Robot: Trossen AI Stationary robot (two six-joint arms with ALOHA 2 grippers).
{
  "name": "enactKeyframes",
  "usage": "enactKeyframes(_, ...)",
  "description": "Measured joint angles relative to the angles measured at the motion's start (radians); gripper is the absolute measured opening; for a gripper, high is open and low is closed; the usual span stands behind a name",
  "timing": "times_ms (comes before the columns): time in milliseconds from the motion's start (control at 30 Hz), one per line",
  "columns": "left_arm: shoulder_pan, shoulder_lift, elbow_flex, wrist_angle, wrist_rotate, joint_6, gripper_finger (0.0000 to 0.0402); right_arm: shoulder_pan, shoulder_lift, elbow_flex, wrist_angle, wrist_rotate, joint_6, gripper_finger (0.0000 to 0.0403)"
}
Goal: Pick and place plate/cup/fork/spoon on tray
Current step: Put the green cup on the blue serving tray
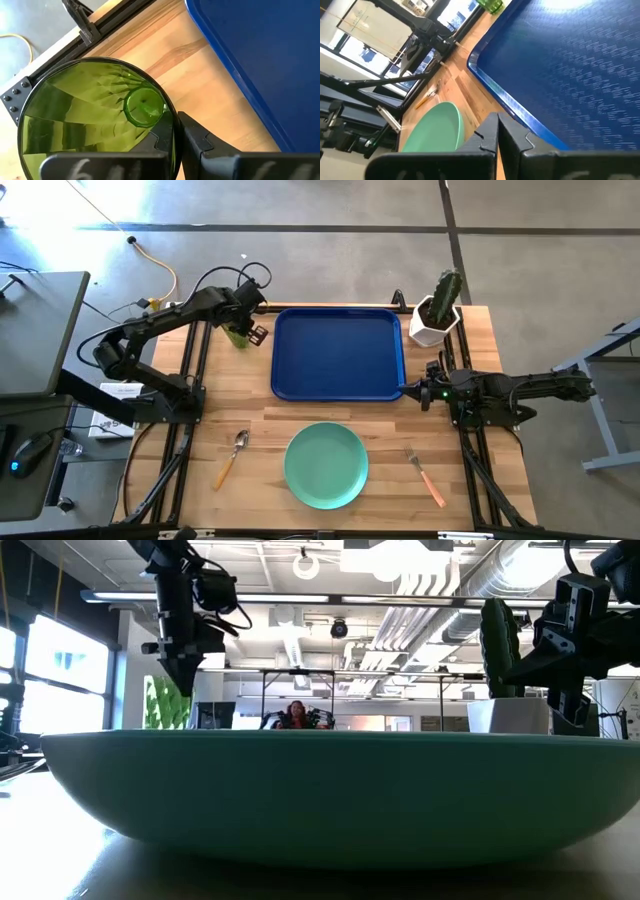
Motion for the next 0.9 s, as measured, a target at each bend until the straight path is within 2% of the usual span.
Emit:
enactKeyframes(367,-0.033,-0.1,0.0,0.002,0.0,0.076,0.0003,0.0,0.0,0.0,0.002,0.017,0.011,0.0)
enactKeyframes(700,-0.08,-0.24,0.0,0.042,0.0,0.14,0.0002,0.0,0.0,0.0,0.008,0.096,0.011,0.0)
enactKeyframes(900,-0.105,-0.296,0.024,0.096,0.09,0.256,0.0003,0.0,0.0,0.0,0.009,0.111,0.029,0.0)
